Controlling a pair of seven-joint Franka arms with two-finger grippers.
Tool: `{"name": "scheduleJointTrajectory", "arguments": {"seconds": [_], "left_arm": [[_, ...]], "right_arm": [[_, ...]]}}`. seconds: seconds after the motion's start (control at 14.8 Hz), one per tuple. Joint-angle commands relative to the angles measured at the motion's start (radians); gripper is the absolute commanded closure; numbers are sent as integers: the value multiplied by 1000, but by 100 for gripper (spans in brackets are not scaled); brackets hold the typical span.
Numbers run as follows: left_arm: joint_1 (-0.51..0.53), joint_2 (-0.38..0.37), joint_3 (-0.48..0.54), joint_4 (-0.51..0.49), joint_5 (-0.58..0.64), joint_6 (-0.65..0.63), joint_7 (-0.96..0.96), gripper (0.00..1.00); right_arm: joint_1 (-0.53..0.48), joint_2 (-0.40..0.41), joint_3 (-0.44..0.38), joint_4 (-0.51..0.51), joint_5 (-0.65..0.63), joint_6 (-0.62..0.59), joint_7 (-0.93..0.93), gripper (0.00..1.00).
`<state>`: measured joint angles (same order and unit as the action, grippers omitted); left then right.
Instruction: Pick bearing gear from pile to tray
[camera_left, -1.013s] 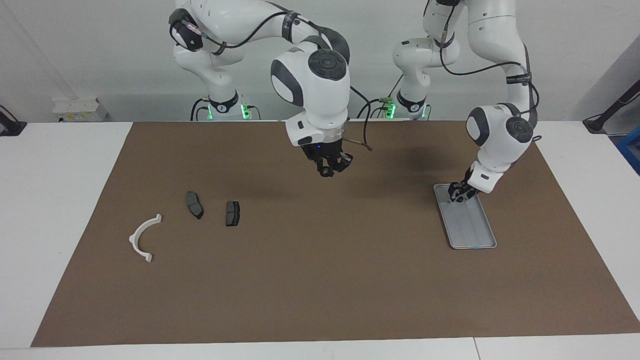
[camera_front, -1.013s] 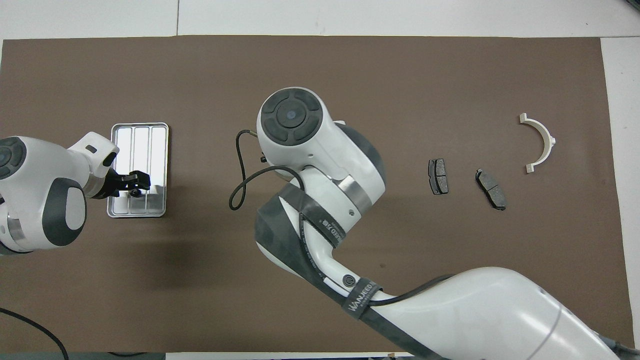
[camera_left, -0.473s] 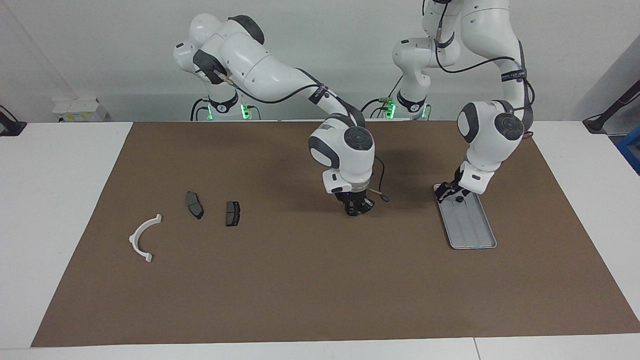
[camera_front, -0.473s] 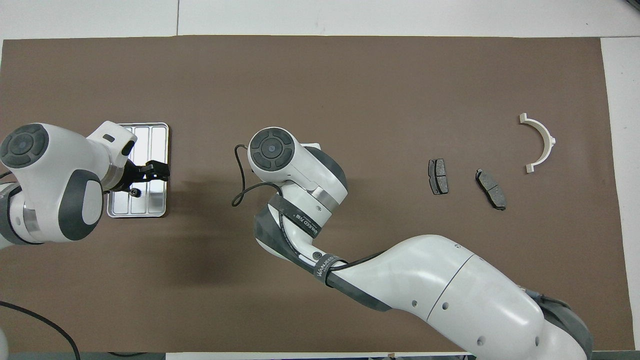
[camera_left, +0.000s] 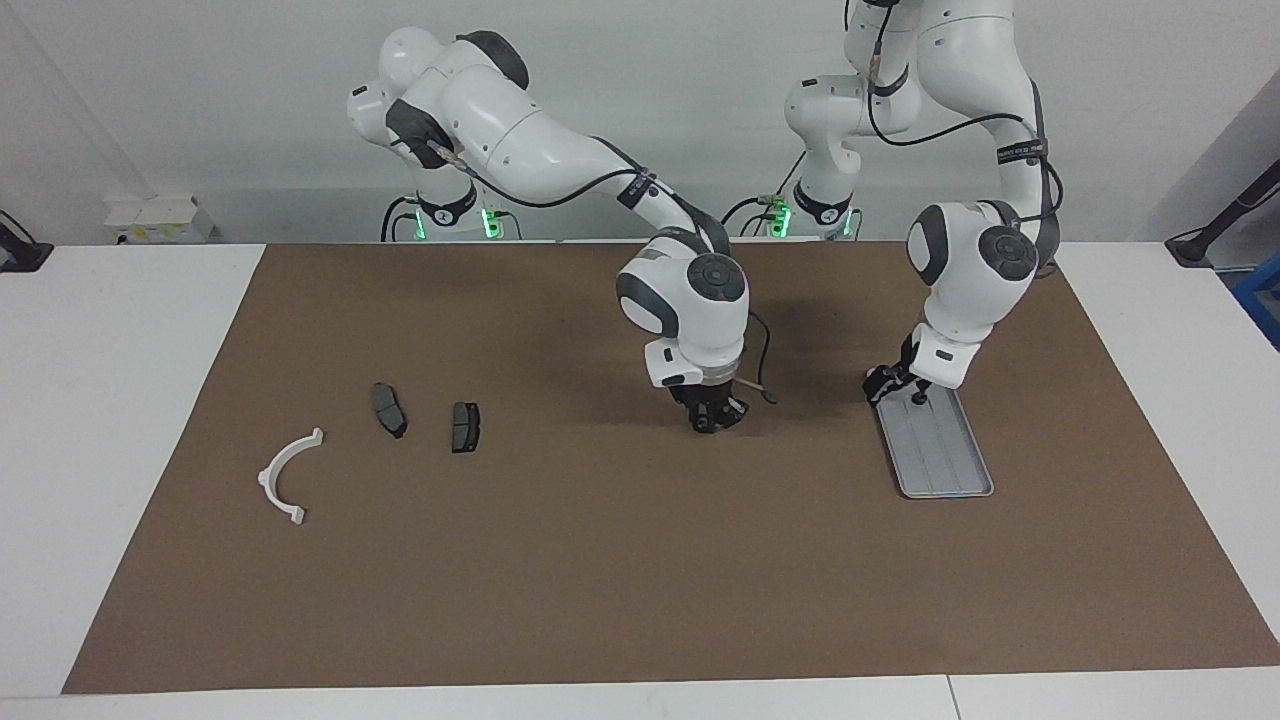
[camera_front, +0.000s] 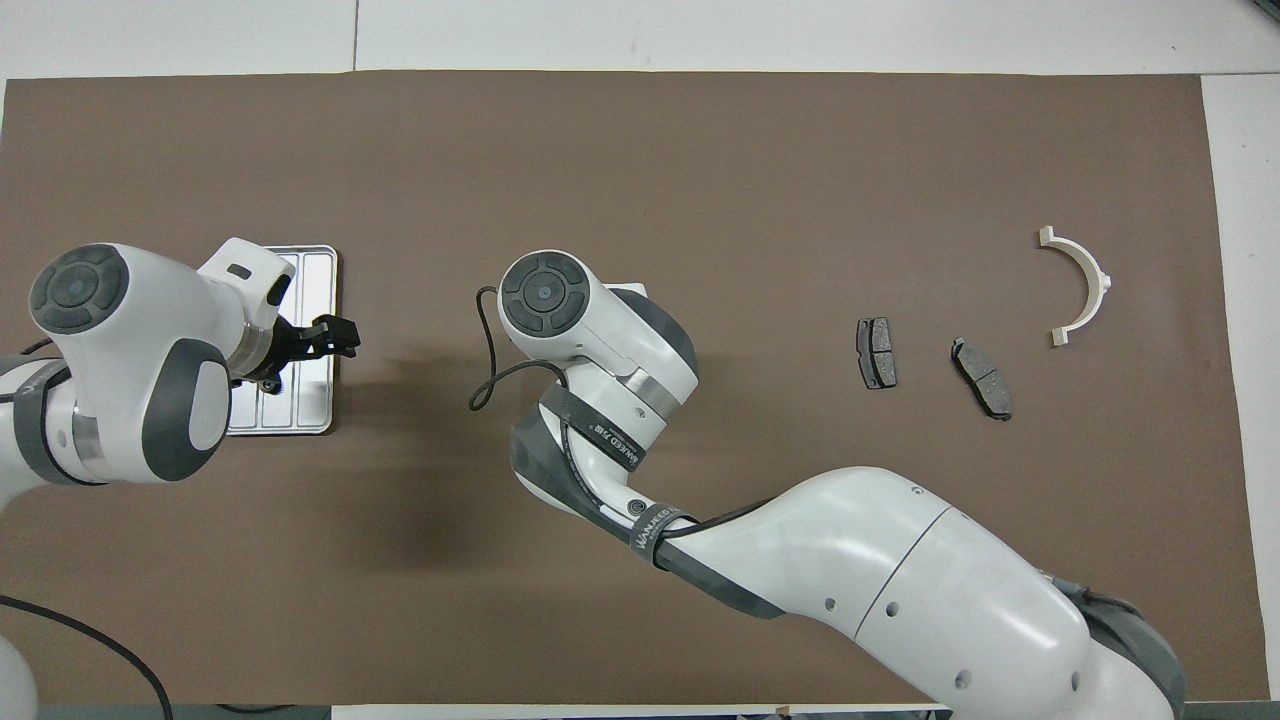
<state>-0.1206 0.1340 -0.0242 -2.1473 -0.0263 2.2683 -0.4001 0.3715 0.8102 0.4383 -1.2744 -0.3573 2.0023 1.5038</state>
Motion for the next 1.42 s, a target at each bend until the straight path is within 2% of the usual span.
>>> {"name": "scheduleJointTrajectory", "arguments": {"seconds": [0.0, 0.2, 0.41, 0.68, 0.88, 1.15, 1.28, 1.35], "left_arm": [[-63, -4, 12, 12, -1, -4, -100, 0], [-166, 12, 12, 33, -4, 49, -289, 0], [-301, 158, 15, 218, -3, 13, -506, 0], [-419, 338, 18, 406, 0, -3, -641, 0], [-433, 337, 18, 371, 23, 10, -664, 0], [-449, 328, 18, 340, 23, 16, -666, 19], [-452, 328, 18, 339, 23, 7, -666, 23], [-459, 328, 18, 339, 23, 5, -668, 25]], "right_arm": [[-41, -6, 17, 119, -19, -127, -17, 0], [-158, -93, 26, 127, 72, -155, -216, 0], [-247, -152, 26, 122, 130, -226, -425, 0], [-315, -175, 26, 119, 132, -289, -585, 0], [-338, -190, 26, 106, 133, -293, -639, 0], [-373, -198, 25, 98, 135, -304, -753, 0], [-381, -222, 10, 80, 135, -313, -868, 0], [-382, -251, -24, 49, 136, -306, -934, 0]]}}
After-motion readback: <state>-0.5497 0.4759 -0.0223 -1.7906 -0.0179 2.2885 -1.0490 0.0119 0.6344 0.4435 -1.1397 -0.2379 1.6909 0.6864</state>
